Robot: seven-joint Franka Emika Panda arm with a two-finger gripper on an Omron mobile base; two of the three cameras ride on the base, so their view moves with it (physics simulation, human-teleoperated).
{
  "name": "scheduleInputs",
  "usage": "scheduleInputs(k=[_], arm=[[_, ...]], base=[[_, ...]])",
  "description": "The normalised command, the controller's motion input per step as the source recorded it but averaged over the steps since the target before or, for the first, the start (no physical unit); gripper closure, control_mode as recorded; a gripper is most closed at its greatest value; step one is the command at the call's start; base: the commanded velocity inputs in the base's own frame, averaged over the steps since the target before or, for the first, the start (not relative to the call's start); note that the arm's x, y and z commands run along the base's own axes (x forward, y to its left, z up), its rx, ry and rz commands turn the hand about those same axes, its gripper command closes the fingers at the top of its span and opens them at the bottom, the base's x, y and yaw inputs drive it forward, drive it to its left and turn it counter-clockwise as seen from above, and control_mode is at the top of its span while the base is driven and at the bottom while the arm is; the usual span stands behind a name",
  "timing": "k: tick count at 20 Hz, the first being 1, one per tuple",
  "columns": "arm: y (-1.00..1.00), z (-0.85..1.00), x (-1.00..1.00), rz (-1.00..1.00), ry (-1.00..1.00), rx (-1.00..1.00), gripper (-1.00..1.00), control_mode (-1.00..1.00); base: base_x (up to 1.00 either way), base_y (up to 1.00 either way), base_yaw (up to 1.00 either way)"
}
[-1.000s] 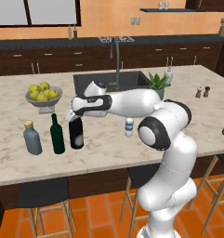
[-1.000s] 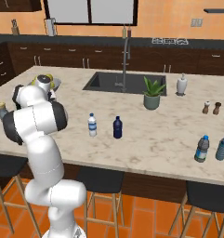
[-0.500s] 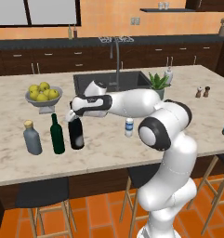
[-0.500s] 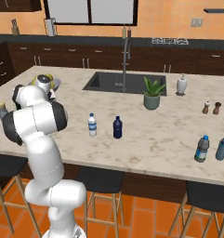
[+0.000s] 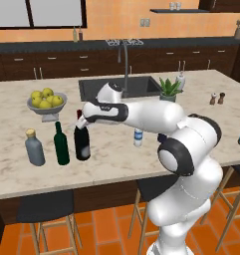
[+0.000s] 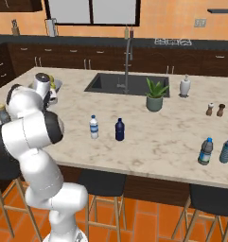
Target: Move the plastic bottles in the middle to the plastics group, and the glass bottles in the middle to the glass group.
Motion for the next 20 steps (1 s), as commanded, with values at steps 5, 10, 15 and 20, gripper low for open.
scheduleInputs(k=[5,10,15,20], arm=[[-0.87,0.16,-0.43,-0.10,0.00,0.00,-1.00,-1.00],[-1.00,0.09,-0.22,-0.15,0.02,0.00,-1.00,-1.00],[-1.00,0.09,-0.02,-0.17,0.12,0.00,-1.00,-1.00],[-0.99,0.01,0.22,-0.21,0.19,-0.02,-1.00,-1.00]], base=[[0.00,0.00,0.00],[0.00,0.00,0.00],[0.00,0.00,0.00],[0.00,0.00,0.00]])
